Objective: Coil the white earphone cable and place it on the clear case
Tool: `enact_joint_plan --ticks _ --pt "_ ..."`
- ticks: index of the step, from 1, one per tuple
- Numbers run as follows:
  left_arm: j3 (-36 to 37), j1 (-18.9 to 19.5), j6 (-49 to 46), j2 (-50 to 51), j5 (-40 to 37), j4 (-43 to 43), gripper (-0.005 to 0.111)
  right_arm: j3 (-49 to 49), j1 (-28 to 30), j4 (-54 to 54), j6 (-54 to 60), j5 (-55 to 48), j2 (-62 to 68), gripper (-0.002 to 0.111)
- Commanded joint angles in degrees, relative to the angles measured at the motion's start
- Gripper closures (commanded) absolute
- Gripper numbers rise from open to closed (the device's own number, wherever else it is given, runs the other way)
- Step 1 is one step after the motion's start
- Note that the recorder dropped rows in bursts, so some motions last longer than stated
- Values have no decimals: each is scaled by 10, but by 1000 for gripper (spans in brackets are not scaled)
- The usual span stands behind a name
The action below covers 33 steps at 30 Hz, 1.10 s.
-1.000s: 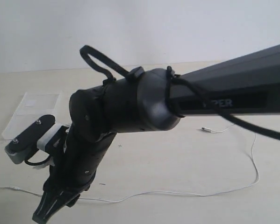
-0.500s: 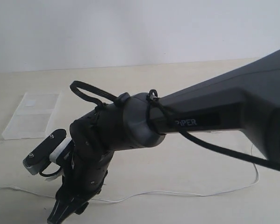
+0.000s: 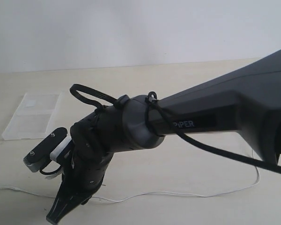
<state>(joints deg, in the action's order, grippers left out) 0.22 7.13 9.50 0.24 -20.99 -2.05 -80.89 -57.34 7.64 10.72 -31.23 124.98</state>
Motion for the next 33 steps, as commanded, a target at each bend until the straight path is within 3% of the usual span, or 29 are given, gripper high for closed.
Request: enact_joint_plan --ticks 1,5,18,33 --pt "-2 -3 -1 -2 3 1 107 -2 2 0 -3 -10 8 96" --pt "-2 -3 -1 -2 3 1 107 -2 0 0 -3 -12 5 108" --pt "-2 -3 -1 -2 3 1 107 -2 1 43 -14 88 -99 108" --pt "-2 -3 -1 -2 3 1 107 -2 1 39 -34 99 -292 108"
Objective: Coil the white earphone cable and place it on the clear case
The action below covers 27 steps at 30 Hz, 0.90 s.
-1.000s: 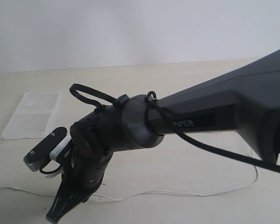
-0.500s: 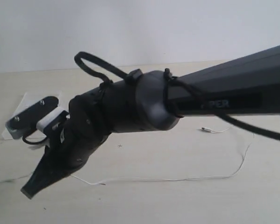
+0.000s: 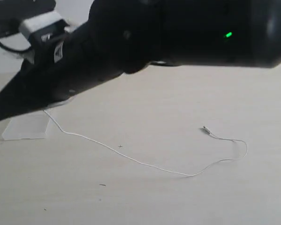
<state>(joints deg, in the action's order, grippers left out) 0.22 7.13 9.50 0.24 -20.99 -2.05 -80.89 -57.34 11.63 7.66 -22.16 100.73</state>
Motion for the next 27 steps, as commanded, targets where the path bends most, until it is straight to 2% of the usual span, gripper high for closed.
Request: enact_joint_plan --ticks 1,20,27 --pt "-2 -3 -1 -2 3 1 107 -2 1 -1 -4 10 -63 108" --pt "-2 -3 -1 -2 3 1 107 -4 1 -27 -4 10 -227 108" --pt "-2 -3 -1 -2 3 1 107 -86 1 -49 -3 -48 -233 108"
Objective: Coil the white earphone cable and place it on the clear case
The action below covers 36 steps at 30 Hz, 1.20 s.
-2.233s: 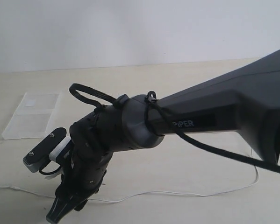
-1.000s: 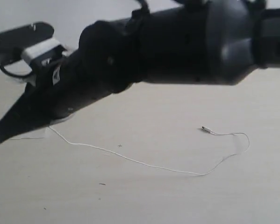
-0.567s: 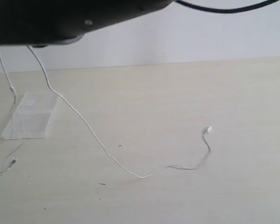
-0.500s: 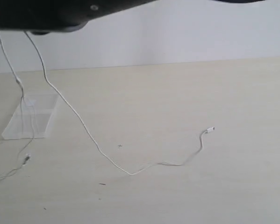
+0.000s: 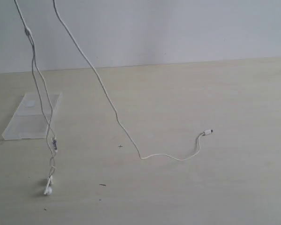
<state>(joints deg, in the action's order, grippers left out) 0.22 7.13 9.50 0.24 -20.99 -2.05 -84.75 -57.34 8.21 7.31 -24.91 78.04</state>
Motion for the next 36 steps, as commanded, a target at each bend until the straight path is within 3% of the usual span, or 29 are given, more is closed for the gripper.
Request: enact_joint_plan --ticks 1,8,18,36 --pt "-2 -3 -1 -2 3 1 107 -61 1 -15 0 -25 -6 108" --pt "-2 -3 -1 -2 3 1 107 -154 1 -33 1 -80 -6 108" --pt "-2 -3 -1 -2 3 1 107 -270 1 -107 23 -270 21 108" --pt "-2 -3 -1 -2 3 1 107 -283 1 -102 39 -248 28 108"
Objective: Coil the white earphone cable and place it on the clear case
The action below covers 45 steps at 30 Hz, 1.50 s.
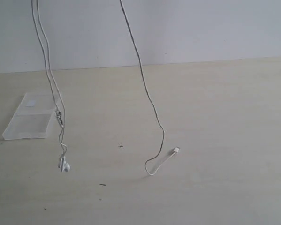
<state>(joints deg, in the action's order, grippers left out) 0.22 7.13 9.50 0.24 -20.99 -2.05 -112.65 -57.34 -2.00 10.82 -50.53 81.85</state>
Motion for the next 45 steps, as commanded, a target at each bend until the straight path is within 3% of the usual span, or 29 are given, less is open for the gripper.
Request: enact_joint_plan --ticks 1,9,16,22,27,35,42,45 --pt "-2 -3 -1 -2 3 1 107 -4 1 2 4 8 -13 108" --pt "-2 -3 -5 -2 3 2 107 -4 1 2 -1 4 -21 108" --pt "-2 -3 -103 -2 3 65 107 -4 1 2 -1 0 -26 108" --pt "-2 -3 -107 -2 12 96 107 -4 1 2 -1 -20 -27 108" --pt "-2 -3 -44 -2 130 -25 107 -4 1 11 7 -20 -27 108" --pt "-2 -3 -31 -2 269 -33 107 -4 1 66 31 -12 -21 108" --pt "-2 -3 54 -2 537 -33 107 -4 1 88 33 8 -11 108" --pt "-2 -3 169 -2 641 -33 107 -4 1 130 55 12 -11 108"
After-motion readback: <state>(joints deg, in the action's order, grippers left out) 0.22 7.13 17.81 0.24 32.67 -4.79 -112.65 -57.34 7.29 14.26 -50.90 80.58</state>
